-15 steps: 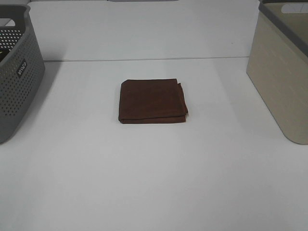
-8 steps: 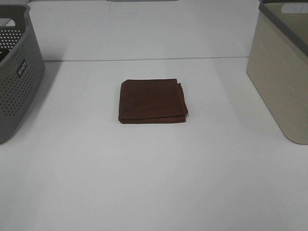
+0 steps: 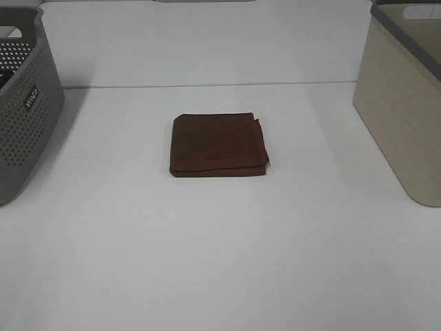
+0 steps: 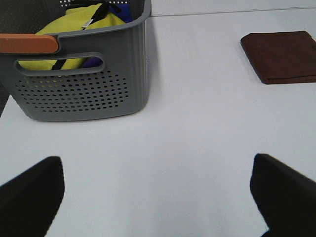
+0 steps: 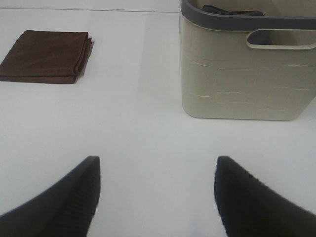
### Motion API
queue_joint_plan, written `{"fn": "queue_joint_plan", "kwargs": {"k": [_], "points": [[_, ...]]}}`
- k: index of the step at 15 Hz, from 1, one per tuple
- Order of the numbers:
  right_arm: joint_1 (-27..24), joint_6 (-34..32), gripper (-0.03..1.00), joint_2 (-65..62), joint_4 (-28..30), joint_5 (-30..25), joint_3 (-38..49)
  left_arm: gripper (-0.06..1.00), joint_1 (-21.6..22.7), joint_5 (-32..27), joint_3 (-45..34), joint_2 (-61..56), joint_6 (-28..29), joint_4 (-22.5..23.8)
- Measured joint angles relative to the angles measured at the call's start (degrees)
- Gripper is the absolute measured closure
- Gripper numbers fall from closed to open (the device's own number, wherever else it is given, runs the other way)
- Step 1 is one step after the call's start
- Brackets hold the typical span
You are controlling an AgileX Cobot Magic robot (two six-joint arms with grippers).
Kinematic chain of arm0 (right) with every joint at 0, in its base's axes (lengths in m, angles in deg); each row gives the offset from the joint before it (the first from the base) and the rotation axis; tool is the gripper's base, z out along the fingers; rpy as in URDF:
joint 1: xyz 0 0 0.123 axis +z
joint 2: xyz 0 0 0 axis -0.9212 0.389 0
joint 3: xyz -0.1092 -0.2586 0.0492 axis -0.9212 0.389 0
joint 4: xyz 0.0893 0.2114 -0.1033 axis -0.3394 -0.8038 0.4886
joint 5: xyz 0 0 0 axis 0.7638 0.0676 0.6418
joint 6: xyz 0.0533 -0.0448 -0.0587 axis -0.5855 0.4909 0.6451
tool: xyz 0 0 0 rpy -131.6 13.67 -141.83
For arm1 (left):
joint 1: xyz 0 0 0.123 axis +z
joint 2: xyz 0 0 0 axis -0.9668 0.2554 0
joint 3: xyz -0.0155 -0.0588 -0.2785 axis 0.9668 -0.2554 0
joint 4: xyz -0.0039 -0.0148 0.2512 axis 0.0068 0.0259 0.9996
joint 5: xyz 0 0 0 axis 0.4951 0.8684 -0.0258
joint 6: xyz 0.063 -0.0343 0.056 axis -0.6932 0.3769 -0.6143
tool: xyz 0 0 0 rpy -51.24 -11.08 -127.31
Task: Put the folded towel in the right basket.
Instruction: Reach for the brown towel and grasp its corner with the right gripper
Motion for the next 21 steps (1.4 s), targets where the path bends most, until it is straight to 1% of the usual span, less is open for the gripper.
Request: {"fn": "queue_joint_plan", "kwargs": {"k": [18,19,21], "points": [[0.0,0.0,0.33,0.7,0.0,0.0,-0.1,-0.02,0.0,0.0,0.0,0.0,0.0,0.0],[0.0,0.0,0.33,2.8,0.0,0.9,-0.4,-0.02,0.0,0.0,0.0,0.0,0.0,0.0],[0.0,0.0,0.33,9.7,0.0,5.3,-3.2,-0.02,0.0,0.0,0.0,0.0,0.0,0.0]]}}
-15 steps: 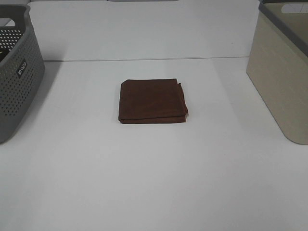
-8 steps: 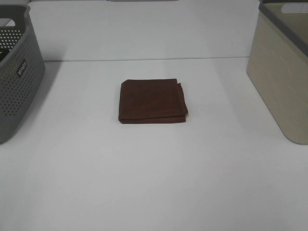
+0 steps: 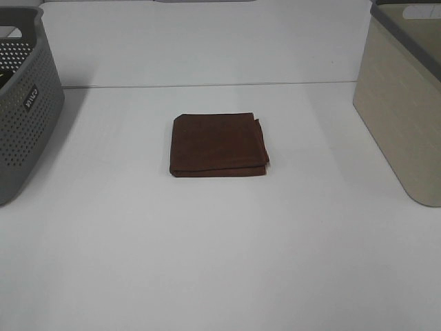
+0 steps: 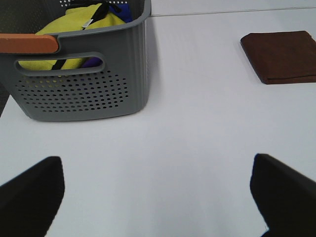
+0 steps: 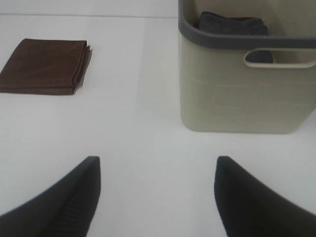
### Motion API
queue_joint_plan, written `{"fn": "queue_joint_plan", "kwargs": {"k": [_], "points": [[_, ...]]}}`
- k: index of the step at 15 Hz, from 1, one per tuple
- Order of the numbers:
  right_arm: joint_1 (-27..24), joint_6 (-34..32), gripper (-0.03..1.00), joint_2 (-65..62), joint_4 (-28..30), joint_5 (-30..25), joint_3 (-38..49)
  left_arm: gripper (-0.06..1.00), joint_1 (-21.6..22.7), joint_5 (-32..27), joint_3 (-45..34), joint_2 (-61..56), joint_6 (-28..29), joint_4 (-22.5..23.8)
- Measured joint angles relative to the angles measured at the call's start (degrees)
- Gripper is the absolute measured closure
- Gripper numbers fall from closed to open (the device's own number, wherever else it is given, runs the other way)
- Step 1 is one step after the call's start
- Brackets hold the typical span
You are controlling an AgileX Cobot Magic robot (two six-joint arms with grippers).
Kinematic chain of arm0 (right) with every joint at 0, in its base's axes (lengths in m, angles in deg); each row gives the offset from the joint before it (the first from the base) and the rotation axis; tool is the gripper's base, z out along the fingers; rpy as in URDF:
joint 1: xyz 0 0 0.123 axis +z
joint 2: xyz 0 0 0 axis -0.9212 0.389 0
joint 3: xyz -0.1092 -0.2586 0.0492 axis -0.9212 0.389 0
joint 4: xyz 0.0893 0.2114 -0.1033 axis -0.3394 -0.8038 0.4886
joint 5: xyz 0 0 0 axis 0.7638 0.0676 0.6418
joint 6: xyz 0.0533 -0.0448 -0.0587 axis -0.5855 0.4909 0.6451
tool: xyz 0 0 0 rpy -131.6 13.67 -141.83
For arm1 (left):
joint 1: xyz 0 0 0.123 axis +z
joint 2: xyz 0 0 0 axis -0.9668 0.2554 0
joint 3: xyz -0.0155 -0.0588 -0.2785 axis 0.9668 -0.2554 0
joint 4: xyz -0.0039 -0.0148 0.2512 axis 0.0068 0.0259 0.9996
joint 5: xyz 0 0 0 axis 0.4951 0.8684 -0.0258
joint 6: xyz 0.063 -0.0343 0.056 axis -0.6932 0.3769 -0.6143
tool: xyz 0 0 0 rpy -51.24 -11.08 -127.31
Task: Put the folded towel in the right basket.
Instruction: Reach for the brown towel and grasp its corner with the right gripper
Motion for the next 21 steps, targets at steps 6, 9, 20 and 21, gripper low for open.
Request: {"fn": "queue_joint_plan", "kwargs": {"k": [6,9,20,21], "points": [[0.0,0.5,0.33,33.4,-2.4,4.1,-16.2,-0.02,0.0,0.0,0.0,0.0,0.0,0.0],[0.0,5.3,0.33,49.2,-5.6,3.2,-26.6,-0.02,0.0,0.0,0.0,0.0,0.0,0.0],[12.9,7.7,0.33,95.8,-11.2,-6.6,-68.2,-0.02,0.0,0.0,0.0,0.0,0.0,0.0],[14.1,6.0,0.33,99.2,-12.2,-8.0,-70.6,-0.02,0.0,0.0,0.0,0.0,0.0,0.0]]}}
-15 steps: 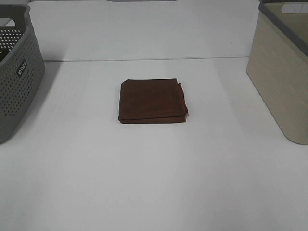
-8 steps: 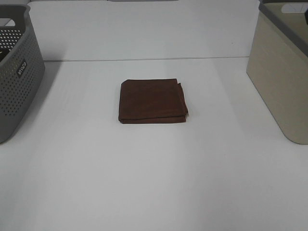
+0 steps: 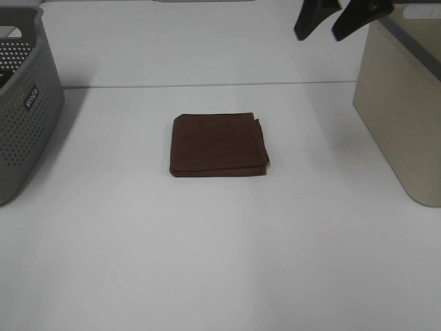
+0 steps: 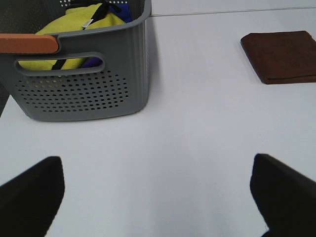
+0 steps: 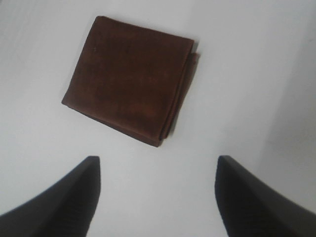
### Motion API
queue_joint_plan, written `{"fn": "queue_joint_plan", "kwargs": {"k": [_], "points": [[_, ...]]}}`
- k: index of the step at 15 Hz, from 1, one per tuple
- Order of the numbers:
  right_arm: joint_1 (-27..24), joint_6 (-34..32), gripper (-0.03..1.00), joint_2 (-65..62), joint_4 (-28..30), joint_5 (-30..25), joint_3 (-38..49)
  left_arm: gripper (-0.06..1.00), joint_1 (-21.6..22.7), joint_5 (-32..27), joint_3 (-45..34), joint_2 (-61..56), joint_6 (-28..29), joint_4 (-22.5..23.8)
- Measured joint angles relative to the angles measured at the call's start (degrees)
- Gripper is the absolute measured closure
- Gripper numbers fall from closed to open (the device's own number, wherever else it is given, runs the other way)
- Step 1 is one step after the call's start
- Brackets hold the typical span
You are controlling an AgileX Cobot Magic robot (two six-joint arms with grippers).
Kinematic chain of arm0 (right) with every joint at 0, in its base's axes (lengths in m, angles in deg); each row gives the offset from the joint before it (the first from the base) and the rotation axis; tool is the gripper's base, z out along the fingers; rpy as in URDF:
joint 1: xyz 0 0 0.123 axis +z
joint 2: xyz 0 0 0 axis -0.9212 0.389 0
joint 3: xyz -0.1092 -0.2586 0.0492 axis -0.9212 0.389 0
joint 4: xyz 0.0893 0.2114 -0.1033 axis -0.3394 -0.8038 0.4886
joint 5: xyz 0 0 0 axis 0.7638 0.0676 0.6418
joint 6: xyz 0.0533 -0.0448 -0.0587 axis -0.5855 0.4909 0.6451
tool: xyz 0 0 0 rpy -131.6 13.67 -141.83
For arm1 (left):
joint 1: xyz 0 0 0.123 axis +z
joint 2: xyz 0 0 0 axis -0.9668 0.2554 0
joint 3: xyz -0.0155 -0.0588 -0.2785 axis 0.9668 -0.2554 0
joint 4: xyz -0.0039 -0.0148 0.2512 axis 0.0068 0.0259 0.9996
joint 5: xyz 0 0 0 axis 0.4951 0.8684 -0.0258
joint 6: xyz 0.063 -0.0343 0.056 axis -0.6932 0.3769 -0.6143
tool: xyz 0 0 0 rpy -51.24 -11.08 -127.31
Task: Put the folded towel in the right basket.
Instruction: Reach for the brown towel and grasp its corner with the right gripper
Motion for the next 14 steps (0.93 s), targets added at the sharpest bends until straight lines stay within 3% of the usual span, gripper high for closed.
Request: {"fn": "queue_joint_plan", "kwargs": {"k": [5,14], "points": [[0.4,-1.9,0.24,15.1,-9.1,-2.6,-6.2,-0.02,0.0,0.0,0.0,0.0,0.0,0.0],[0.4,-0.1,0.23,33.3,-13.1,-0.6,-12.1,-0.02,0.0,0.0,0.0,0.0,0.0,0.0]]}}
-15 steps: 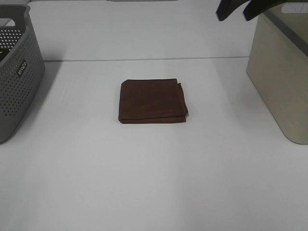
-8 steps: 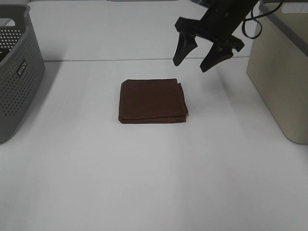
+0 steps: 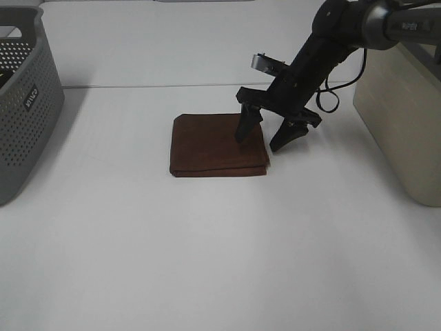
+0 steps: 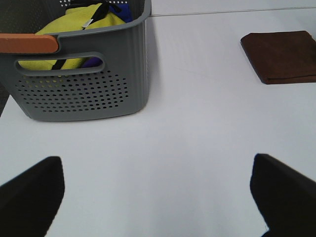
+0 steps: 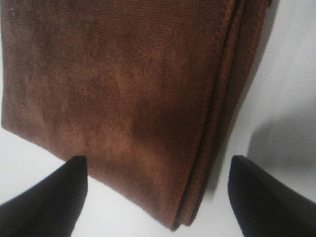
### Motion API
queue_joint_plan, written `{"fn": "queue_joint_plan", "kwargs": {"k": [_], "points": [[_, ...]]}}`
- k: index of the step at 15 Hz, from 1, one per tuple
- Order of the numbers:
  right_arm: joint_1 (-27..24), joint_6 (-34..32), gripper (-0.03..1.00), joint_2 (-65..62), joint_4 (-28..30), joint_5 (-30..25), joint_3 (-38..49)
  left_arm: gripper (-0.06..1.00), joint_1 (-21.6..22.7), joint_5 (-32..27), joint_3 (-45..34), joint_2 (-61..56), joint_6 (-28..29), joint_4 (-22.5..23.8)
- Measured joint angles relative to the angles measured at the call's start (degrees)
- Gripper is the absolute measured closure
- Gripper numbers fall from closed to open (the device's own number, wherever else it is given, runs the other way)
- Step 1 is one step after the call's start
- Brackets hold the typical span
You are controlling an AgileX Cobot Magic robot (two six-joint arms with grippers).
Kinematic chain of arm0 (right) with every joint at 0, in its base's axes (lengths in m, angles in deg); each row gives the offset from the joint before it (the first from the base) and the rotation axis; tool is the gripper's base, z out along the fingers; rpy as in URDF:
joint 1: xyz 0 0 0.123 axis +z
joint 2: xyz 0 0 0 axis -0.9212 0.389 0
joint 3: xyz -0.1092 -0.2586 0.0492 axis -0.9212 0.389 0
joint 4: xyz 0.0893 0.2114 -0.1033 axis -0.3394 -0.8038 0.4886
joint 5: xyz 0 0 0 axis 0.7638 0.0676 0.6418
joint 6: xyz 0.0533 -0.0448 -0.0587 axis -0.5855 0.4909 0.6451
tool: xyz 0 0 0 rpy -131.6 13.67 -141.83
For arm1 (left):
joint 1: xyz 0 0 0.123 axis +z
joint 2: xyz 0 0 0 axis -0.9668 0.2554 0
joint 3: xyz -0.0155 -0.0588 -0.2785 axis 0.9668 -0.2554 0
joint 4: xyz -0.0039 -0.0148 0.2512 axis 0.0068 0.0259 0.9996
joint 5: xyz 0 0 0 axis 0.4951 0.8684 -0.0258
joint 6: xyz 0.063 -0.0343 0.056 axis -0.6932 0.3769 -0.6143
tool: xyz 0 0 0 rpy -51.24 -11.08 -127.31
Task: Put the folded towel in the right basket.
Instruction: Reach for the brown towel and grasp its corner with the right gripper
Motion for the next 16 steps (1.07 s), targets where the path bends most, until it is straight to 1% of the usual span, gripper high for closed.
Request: {"fn": "queue_joint_plan", "kwargs": {"k": [4,7,8,9,11,12,13,14,16], "points": [[0.0,0.7,0.23,0.7,0.3,5.6,0.0,-0.02,0.0,0.0,0.0,0.0,0.0,0.0],[0.0,0.8,0.23,1.5,0.2,6.6,-0.1,-0.02,0.0,0.0,0.0,0.0,0.0,0.0],[0.0,1.3,0.23,1.9,-0.9,6.6,-0.2,-0.02,0.0,0.0,0.0,0.0,0.0,0.0],[0.0,2.9,0.24,2.6,-3.8,6.6,-0.5,-0.02,0.0,0.0,0.0,0.0,0.0,0.0],[0.0,5.4,0.29,3.3,-8.3,6.6,-0.6,-0.02,0.0,0.0,0.0,0.0,0.0,0.0],[0.0,5.7,0.35,3.6,-8.9,6.6,-0.6,-0.02,0.0,0.0,0.0,0.0,0.0,0.0],[0.0,5.8,0.46,3.9,-9.8,6.8,-0.6,-0.02,0.0,0.0,0.0,0.0,0.0,0.0],[0.0,5.9,0.58,4.0,-10.1,6.8,-0.5,-0.02,0.0,0.0,0.0,0.0,0.0,0.0],[0.0,6.0,0.86,4.0,-10.1,6.9,-0.5,-0.02,0.0,0.0,0.0,0.0,0.0,0.0]]}}
